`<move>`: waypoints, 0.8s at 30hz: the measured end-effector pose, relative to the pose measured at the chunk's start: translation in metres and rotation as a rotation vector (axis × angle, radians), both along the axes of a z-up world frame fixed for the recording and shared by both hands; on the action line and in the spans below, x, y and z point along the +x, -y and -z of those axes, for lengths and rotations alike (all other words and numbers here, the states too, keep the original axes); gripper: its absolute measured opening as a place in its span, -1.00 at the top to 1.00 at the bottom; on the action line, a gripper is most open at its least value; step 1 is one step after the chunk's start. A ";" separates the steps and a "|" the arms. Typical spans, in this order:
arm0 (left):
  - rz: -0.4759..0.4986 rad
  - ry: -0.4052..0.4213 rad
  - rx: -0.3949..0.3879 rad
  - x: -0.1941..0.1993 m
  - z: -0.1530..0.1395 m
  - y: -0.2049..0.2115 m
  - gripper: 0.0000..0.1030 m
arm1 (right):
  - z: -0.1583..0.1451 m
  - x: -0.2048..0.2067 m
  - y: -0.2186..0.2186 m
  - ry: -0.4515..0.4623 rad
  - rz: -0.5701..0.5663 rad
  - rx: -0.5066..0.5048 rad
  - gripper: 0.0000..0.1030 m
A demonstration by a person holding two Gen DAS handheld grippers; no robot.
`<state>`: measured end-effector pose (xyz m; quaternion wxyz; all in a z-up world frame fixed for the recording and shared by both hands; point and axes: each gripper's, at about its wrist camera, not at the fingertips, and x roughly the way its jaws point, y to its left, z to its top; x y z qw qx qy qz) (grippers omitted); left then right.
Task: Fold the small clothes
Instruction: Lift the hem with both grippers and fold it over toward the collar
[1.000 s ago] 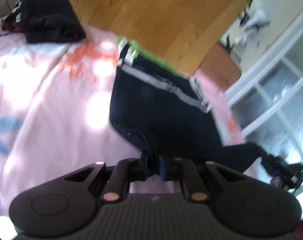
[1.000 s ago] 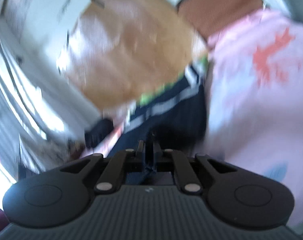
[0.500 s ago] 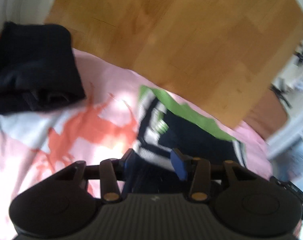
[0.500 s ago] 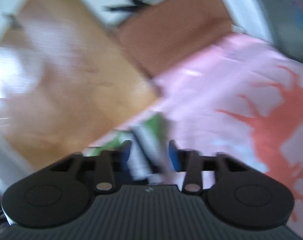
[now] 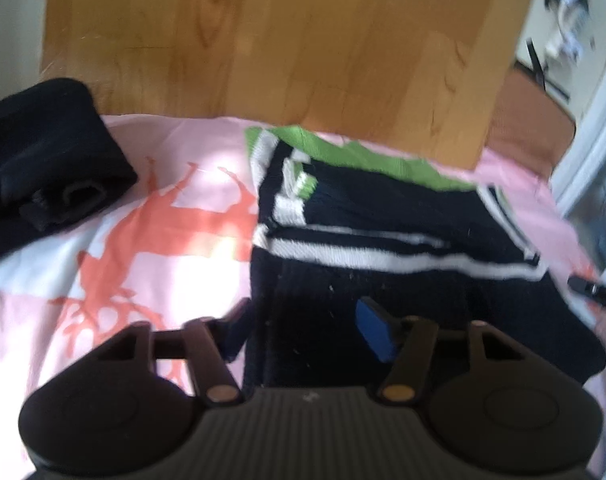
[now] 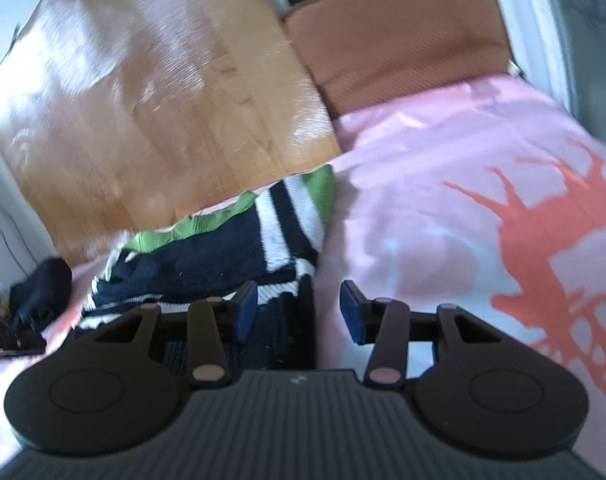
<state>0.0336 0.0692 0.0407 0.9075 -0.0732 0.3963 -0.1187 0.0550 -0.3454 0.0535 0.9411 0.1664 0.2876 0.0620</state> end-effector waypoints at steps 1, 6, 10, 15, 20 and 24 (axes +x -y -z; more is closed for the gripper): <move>0.010 -0.015 0.023 0.000 0.003 0.004 0.43 | 0.001 0.001 -0.005 -0.006 -0.018 -0.029 0.05; 0.001 0.038 0.098 -0.016 0.001 0.009 0.84 | 0.008 0.002 -0.024 -0.018 -0.059 -0.173 0.81; -0.043 0.135 0.075 -0.030 -0.018 0.003 0.84 | -0.012 -0.015 -0.028 0.118 -0.018 -0.232 0.81; -0.126 0.183 0.062 -0.016 -0.023 -0.001 0.84 | -0.031 -0.010 -0.030 0.247 0.053 -0.263 0.81; -0.160 0.092 0.126 0.014 0.017 0.008 0.61 | 0.012 0.036 -0.025 0.053 0.096 -0.296 0.80; -0.130 0.155 0.172 -0.005 0.005 0.009 0.12 | 0.008 0.023 -0.010 0.056 0.124 -0.213 0.56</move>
